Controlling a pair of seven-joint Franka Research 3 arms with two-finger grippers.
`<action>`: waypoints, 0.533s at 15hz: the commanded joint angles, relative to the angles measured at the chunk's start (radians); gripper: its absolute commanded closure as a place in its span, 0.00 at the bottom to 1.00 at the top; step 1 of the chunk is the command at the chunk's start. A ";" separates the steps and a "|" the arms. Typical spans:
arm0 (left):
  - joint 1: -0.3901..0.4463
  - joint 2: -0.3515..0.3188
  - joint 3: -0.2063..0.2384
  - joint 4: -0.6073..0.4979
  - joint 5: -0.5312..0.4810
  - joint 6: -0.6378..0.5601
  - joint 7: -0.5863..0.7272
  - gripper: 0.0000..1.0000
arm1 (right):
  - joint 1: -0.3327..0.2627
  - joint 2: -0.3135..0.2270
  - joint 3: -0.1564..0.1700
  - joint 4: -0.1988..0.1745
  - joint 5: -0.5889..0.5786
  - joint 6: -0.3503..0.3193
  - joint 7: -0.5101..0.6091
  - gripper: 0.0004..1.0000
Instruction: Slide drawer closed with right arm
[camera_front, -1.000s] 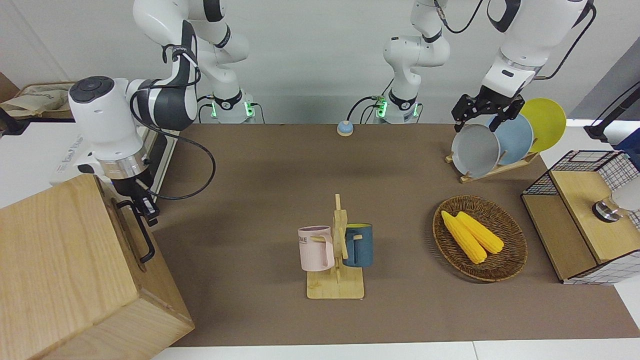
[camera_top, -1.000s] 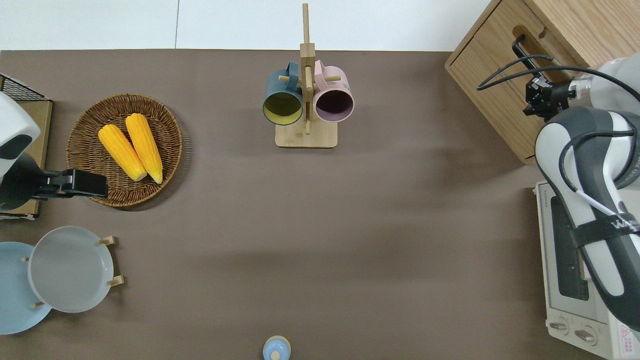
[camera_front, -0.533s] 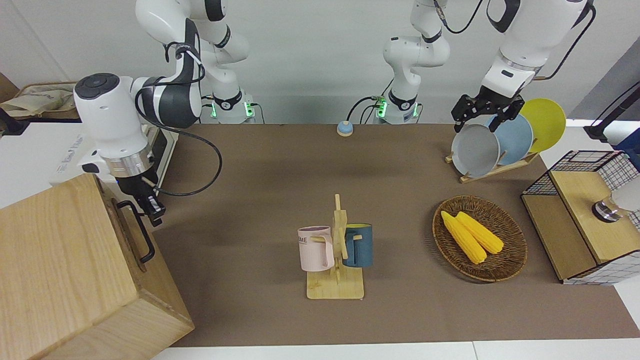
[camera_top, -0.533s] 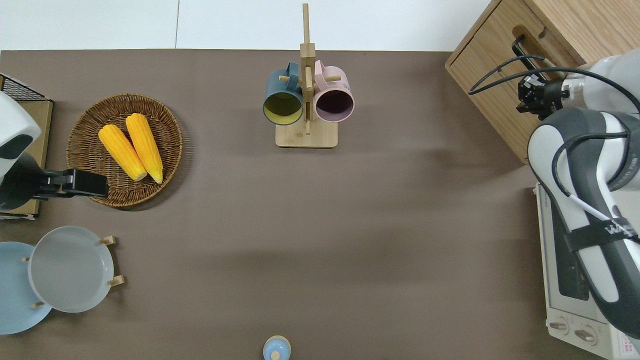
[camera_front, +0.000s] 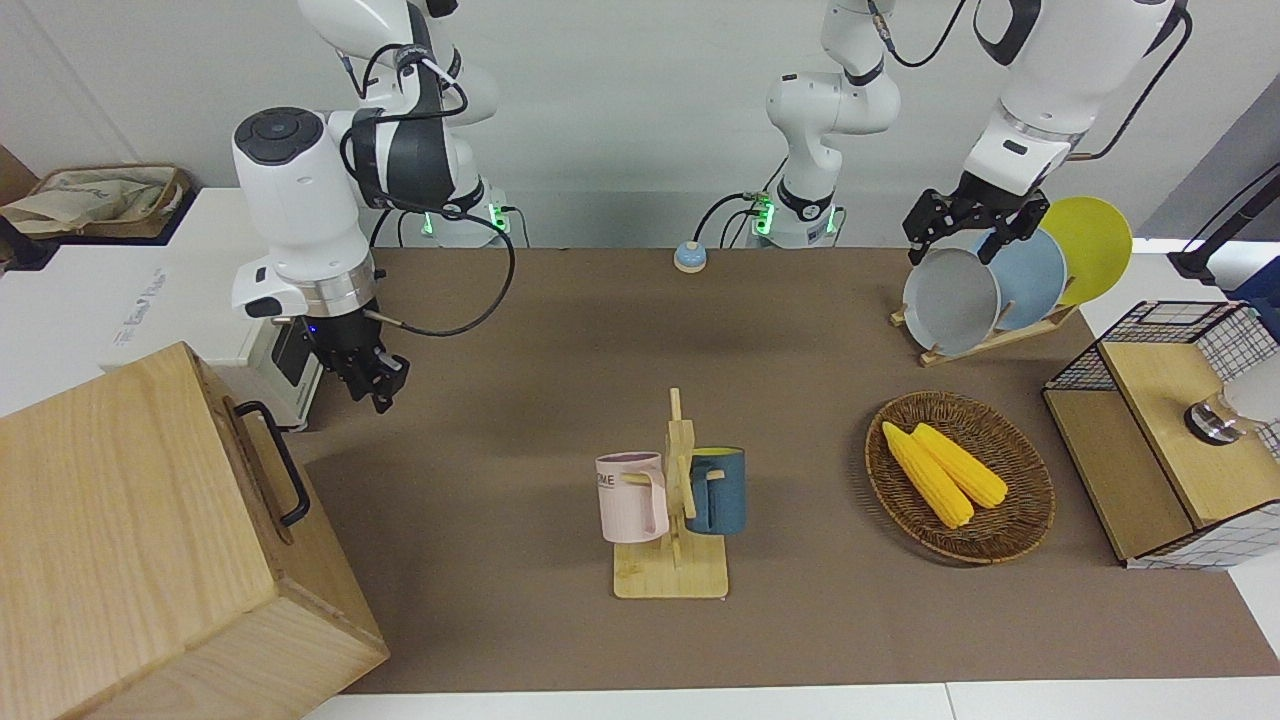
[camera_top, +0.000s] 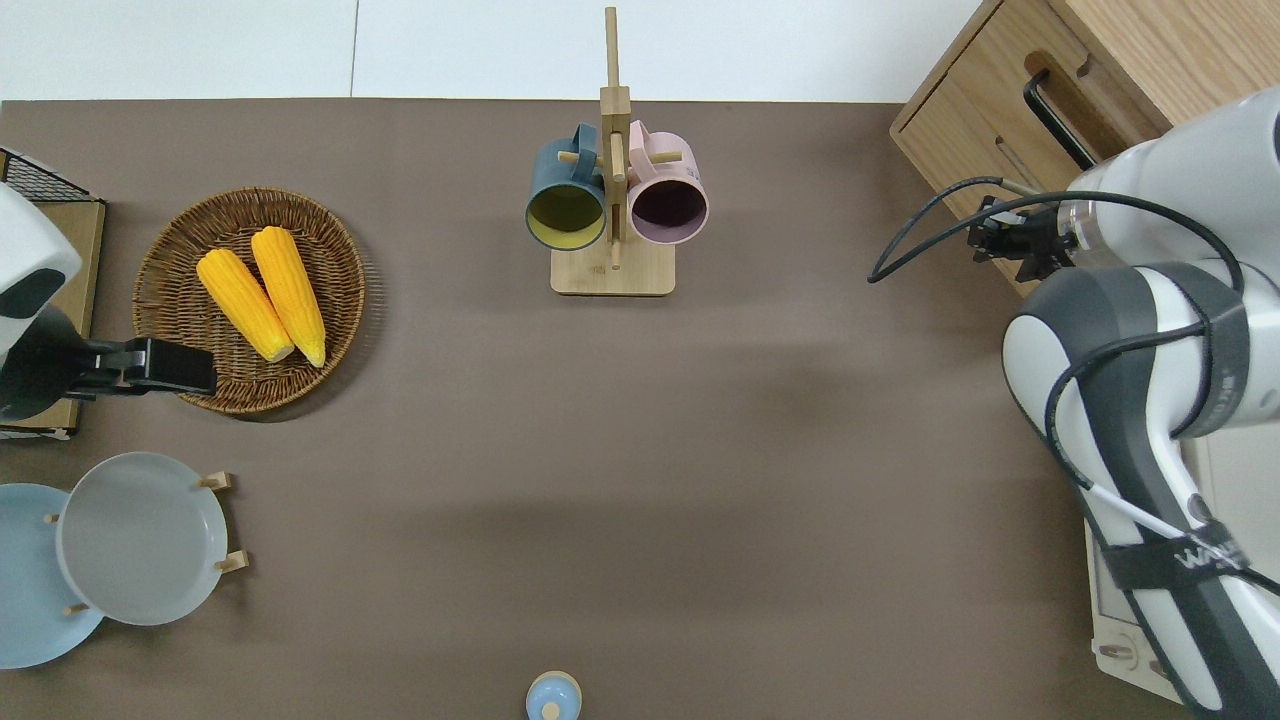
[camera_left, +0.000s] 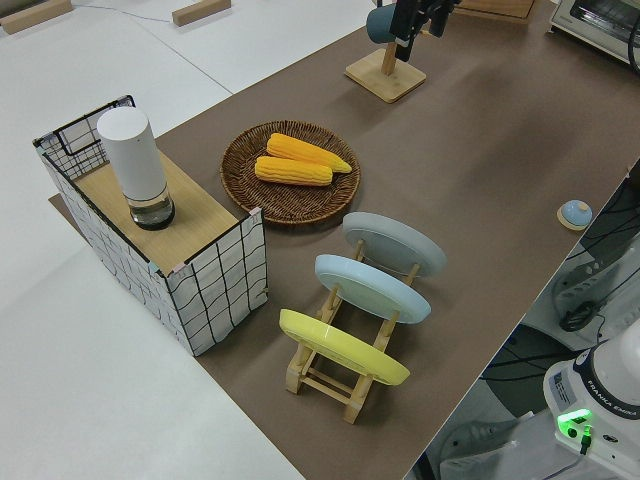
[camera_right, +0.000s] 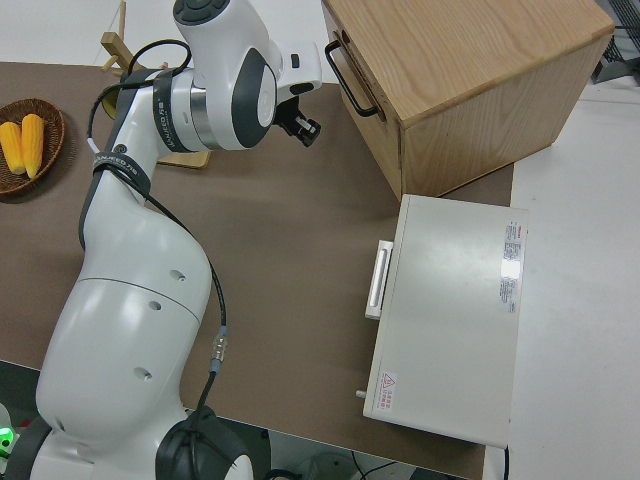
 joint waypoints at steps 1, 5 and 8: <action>-0.004 -0.008 0.004 0.002 0.013 -0.014 0.001 0.00 | -0.024 -0.085 0.037 -0.056 -0.041 -0.053 -0.125 0.03; -0.004 -0.008 0.004 0.002 0.013 -0.014 0.001 0.00 | -0.105 -0.179 0.116 -0.076 -0.024 -0.138 -0.240 0.02; -0.004 -0.008 0.004 0.002 0.013 -0.014 0.001 0.00 | -0.153 -0.235 0.156 -0.091 0.006 -0.188 -0.299 0.02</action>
